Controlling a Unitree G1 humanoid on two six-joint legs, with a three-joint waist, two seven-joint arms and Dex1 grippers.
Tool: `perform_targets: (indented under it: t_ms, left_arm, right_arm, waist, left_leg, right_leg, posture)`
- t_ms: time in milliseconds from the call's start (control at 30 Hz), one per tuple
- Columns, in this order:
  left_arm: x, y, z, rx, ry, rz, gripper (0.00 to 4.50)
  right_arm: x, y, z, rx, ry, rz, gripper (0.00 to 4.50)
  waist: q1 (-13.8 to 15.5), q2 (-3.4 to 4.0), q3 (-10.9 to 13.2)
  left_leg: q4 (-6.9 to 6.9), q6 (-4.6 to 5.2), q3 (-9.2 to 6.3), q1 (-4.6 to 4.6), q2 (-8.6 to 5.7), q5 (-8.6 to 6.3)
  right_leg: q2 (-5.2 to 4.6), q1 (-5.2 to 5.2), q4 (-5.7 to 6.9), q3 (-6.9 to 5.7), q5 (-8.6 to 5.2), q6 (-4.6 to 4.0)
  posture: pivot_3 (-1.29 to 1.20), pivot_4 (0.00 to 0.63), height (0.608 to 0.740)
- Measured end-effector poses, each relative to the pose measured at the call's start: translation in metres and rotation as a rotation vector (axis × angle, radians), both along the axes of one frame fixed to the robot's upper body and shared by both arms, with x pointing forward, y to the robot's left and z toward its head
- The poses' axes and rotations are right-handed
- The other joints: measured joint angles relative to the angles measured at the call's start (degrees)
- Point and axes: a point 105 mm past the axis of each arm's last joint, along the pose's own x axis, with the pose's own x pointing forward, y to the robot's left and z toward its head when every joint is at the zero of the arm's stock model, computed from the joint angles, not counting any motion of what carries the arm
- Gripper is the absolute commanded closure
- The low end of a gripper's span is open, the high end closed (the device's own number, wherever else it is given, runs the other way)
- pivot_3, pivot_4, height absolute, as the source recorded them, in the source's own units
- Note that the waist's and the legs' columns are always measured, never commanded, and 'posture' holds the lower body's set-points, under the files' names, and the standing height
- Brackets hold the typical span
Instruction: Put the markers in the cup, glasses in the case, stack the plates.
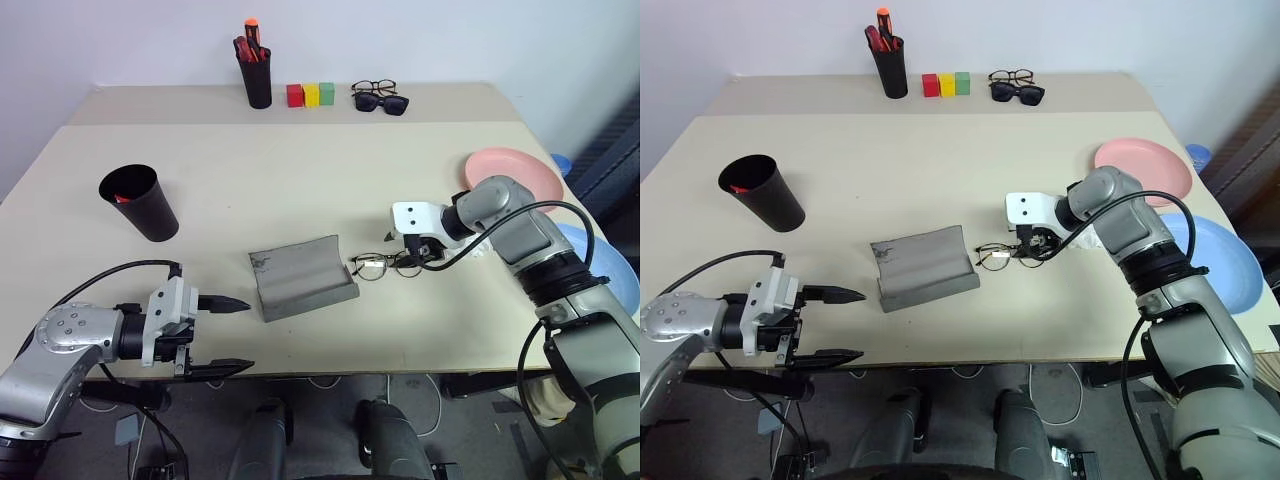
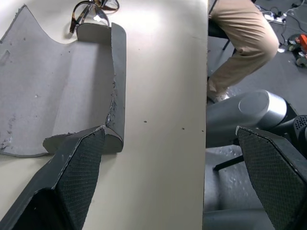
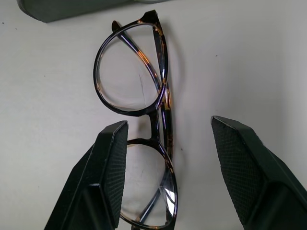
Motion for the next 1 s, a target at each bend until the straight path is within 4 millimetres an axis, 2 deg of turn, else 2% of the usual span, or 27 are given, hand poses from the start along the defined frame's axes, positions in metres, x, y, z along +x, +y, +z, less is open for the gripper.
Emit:
perform_targets:
  t_ms: [233,333,433,467,867,1000]
  left_arm:
    - [-0.004,-0.003,0.0,0.003,0.005,-0.006,0.0]
    - [-0.004,-0.003,0.0,0.004,0.005,-0.001,0.0]
    - [-0.005,-0.002,0.0,0.004,0.004,0.005,0.0]
    - [-0.005,-0.002,-0.001,0.005,0.007,0.008,0.0]
    - [-0.005,-0.001,0.0,0.008,0.003,0.017,0.0]
    - [-0.004,-0.001,0.002,0.008,-0.006,0.015,0.0]
  right_arm:
    - [-0.002,0.0,-0.002,-0.004,0.023,0.005,1.72]
    - [-0.002,0.001,-0.003,-0.005,0.03,0.001,2.59]
    - [-0.002,0.002,-0.003,-0.004,0.033,0.003,4.13]
    - [-0.002,0.002,-0.003,-0.002,0.032,0.003,4.44]
    - [-0.003,0.002,0.001,-0.007,0.046,-0.004,4.44]
    - [-0.007,-0.001,0.015,0.048,0.07,-0.04,4.44]
  waist:
    - [0.0,0.0,0.0]
    - [0.0,0.0,0.0]
    - [0.0,0.0,0.0]
    - [0.0,0.0,0.0]
    - [0.0,0.0,0.0]
    - [0.1,0.02,0.0]
  left_leg:
    - [0.0,-0.01,0.0,0.0,0.0,0.0]
    - [0.0,-0.01,0.0,0.0,0.0,0.01]
    - [0.0,-0.01,0.0,0.0,0.0,0.01]
    - [0.0,-0.01,0.0,0.01,0.0,0.01]
    - [0.0,-0.03,-0.01,0.01,0.0,0.02]
    - [0.0,-0.03,-0.01,0.01,0.0,0.02]
  right_leg:
    - [0.0,0.0,0.01,0.0,0.0,0.0]
    - [0.0,0.0,0.01,0.0,0.0,0.0]
    - [0.0,0.0,0.01,0.0,0.0,0.0]
    - [0.0,0.0,0.01,0.0,0.0,0.0]
    - [0.01,0.0,0.02,0.0,0.0,0.0]
    - [0.01,0.0,0.02,0.0,0.0,0.0]
  posture:
    - [0.0,0.15,0.74]
    - [0.0,0.15,0.74]
    - [0.0,0.15,0.74]
    - [0.0,0.15,0.74]
    - [0.0,0.15,0.74]
    - [0.0,0.15,0.74]
